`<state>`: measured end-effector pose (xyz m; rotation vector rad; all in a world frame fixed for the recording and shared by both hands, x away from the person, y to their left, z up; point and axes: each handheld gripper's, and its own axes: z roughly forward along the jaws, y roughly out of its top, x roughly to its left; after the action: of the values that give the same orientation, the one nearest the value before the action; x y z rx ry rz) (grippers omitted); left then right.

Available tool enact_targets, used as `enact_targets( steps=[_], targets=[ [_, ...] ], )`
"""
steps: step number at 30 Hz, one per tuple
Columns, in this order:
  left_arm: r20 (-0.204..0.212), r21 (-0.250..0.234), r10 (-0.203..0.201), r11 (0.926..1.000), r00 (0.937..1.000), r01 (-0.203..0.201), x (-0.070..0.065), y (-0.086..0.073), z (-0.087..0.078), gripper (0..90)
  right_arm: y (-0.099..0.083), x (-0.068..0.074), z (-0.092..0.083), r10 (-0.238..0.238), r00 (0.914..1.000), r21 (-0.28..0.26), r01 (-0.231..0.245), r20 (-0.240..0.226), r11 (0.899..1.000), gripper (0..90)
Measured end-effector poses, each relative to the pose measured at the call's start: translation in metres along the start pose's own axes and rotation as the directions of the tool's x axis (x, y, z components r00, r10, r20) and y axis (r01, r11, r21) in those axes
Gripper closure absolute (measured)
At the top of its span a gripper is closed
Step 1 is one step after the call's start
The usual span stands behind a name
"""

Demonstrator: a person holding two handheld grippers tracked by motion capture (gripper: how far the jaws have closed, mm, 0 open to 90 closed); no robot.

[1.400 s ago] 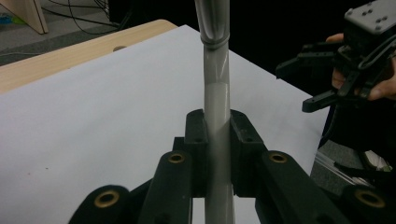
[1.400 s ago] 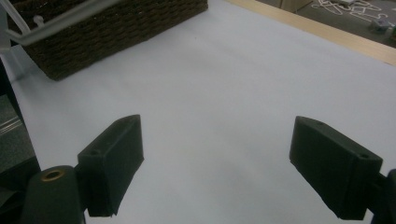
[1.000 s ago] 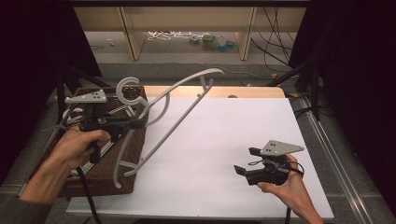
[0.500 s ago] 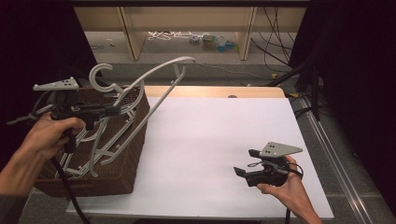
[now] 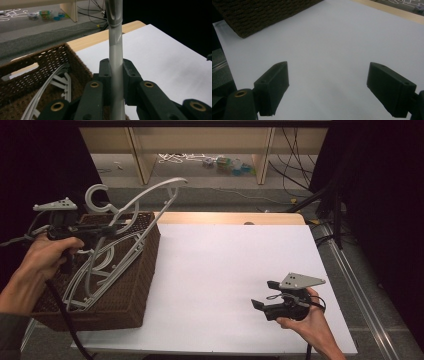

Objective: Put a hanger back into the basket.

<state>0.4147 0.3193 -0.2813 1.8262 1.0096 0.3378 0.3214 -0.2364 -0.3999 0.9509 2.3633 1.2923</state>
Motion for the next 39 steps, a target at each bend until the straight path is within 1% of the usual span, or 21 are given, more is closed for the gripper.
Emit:
enact_targets(
  steps=[1,3,6,7,10,12,13,14,16,18,19,21,22,25,27,29,30,35,37,38,39],
  targets=[
    [-0.02,0.0,0.013,0.9999,0.9997,-0.013,0.004,-0.001,0.0,79.6,0.0,0.0,0.0,0.002,1.0,0.003,-0.002,0.0,1.0,18.8],
    [-0.02,0.001,0.002,1.0,0.9998,-0.002,0.01,-0.005,0.0,79.6,0.0,0.0,0.0,0.003,1.0,0.003,-0.003,-0.002,1.0,18.8],
    [-0.054,0.012,-0.001,0.9999,0.9985,0.002,0.021,-0.011,-0.003,79.6,-0.001,0.0,0.0,0.003,1.0,0.005,-0.003,-0.001,1.0,18.8],
    [-0.055,0.009,-0.01,0.9999,0.9985,0.01,0.024,-0.013,-0.003,79.5,-0.001,0.0,0.0,0.003,1.0,0.005,-0.003,-0.002,1.0,18.8],
    [-0.08,0.03,0.004,0.9996,0.9968,-0.001,0.033,-0.02,-0.005,79.6,0.0,0.0,0.001,-0.005,1.0,-0.001,0.005,-0.002,1.0,18.8],
    [-0.085,0.02,-0.004,0.9998,0.9963,0.005,0.038,-0.025,-0.005,79.6,-0.001,0.001,0.001,0.0,1.0,0.004,0.0,-0.002,1.0,18.8],
    [-0.091,0.035,0.0,0.9994,0.9959,0.003,0.04,-0.028,-0.007,79.6,-0.001,0.0,0.001,0.0,1.0,0.005,0.0,-0.002,1.0,18.8],
    [-0.09,0.033,-0.002,0.9995,0.9959,0.005,0.043,-0.031,-0.007,79.6,-0.001,0.0,0.001,0.0,1.0,0.003,0.0,-0.001,1.0,18.8],
    [-0.1,0.051,-0.007,0.9986,0.995,0.012,0.047,-0.035,-0.008,79.6,-0.001,0.0,0.001,0.0,1.0,0.005,0.0,-0.003,1.0,18.7],
    [-0.114,0.058,-0.009,0.9982,0.9934,0.016,0.052,-0.04,-0.009,79.6,-0.001,0.0,0.002,-0.001,1.0,0.01,0.001,-0.006,1.0,18.7],
    [-0.114,0.057,-0.018,0.9981,0.9933,0.025,0.054,-0.042,-0.009,79.5,-0.001,0.0,0.002,0.001,1.0,0.012,0.0,-0.006,1.0,18.6],
    [-0.118,0.061,-0.019,0.9978,0.9929,0.026,0.059,-0.046,-0.011,79.6,-0.001,0.0,0.002,-0.005,1.0,0.009,0.006,-0.008,1.0,18.6],
    [-0.123,0.062,-0.017,0.9978,0.9922,0.025,0.06,-0.048,-0.013,79.6,-0.001,0.0,0.002,-0.004,0.9999,0.011,0.004,-0.013,1.0,18.6],
    [-0.121,0.058,-0.018,0.998,0.9925,0.025,0.064,-0.052,-0.016,79.6,-0.001,0.0,0.002,0.0,1.0,0.01,0.0,-0.007,1.0,18.6],
    [-0.115,0.058,-0.01,0.9982,0.9933,0.017,0.065,-0.054,-0.019,79.6,-0.001,0.0,0.002,-0.003,1.0,0.008,0.003,-0.006,1.0,18.6],
    [-0.121,0.06,0.002,0.9982,0.9927,0.005,0.066,-0.058,-0.021,79.5,-0.002,0.0,0.002,-0.003,1.0,0.013,0.003,-0.009,1.0,18.6],
    [-0.117,0.064,0.005,0.9979,0.9931,0.003,0.067,-0.06,-0.022,79.5,-0.002,0.0,0.001,-0.001,1.0,0.015,0.001,-0.004,1.0,18.6],
    [-0.137,0.072,0.009,0.9974,0.9905,0.001,0.073,-0.068,-0.026,79.5,-0.002,-0.001,0.002,0.001,0.9999,0.009,-0.001,-0.01,1.0,18.5],
    [-0.138,0.076,0.012,0.9971,0.9904,-0.002,0.074,-0.071,-0.027,79.5,-0.002,-0.001,0.002,0.002,1.0,0.01,-0.002,-0.009,1.0,18.5],
    [-0.133,0.081,0.01,0.9968,0.991,0.001,0.075,-0.073,-0.027,79.6,-0.002,-0.001,0.002,0.002,0.9999,0.01,-0.002,-0.01,1.0,18.5],
    [-0.137,0.089,0.017,0.996,0.9904,-0.004,0.075,-0.074,-0.028,79.5,-0.002,-0.001,0.002,0.001,0.9999,0.01,-0.001,-0.01,1.0,18.5]
  ],
)
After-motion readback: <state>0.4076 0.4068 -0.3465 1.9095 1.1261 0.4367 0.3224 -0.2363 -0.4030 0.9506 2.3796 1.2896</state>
